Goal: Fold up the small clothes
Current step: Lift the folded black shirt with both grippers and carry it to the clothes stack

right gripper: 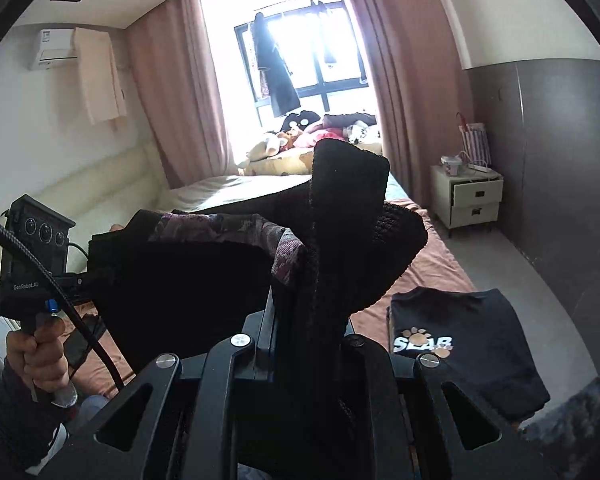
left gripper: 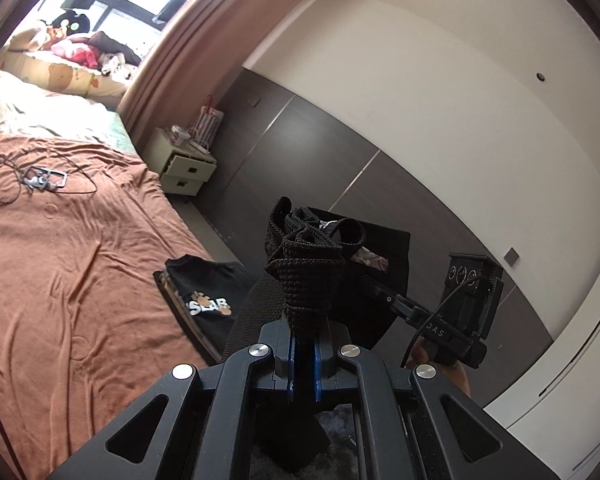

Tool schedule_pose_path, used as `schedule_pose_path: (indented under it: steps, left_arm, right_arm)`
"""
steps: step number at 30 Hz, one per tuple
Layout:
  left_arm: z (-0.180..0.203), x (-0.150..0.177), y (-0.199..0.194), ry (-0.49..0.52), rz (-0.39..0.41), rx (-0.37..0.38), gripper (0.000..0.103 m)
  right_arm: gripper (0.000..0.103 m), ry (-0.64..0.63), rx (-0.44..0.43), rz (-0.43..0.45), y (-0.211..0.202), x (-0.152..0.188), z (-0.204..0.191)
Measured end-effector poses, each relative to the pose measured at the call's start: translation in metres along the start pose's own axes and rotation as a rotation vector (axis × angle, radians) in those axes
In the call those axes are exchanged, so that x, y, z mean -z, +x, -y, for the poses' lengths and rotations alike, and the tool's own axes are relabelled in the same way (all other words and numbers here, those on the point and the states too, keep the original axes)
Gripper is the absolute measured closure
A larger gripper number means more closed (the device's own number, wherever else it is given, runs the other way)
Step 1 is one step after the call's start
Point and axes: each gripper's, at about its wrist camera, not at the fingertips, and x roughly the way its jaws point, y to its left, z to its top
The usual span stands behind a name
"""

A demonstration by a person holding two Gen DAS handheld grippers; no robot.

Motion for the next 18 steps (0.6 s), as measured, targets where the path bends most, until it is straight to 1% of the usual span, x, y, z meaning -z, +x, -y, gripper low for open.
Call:
schedule_pose_path:
  steps: [3,11,16,18]
  left_arm:
    - [0.01,-0.001,0.031,0.014,-0.029,0.027,0.097]
    - [0.044,-0.006,0.108,0.07,-0.113,0.098,0.097]
    - [0.055,-0.008,0.152,0.086,-0.162,0.136,0.097]
    - [0.058,-0.008,0.171,0.105,-0.191,0.137,0.097]
  right_arm:
    - [0.092,0.008,0.035,0.013,-0.014,0.004,0.004]
    - [0.092,0.03,0.124,0.03,-0.024,0.009,0.004]
    - [0.092,0.056,0.179,0.04,-0.028,0.011,0.003]
    - [0.092,0.074,0.197,0.04,-0.028,0.012,0.004]
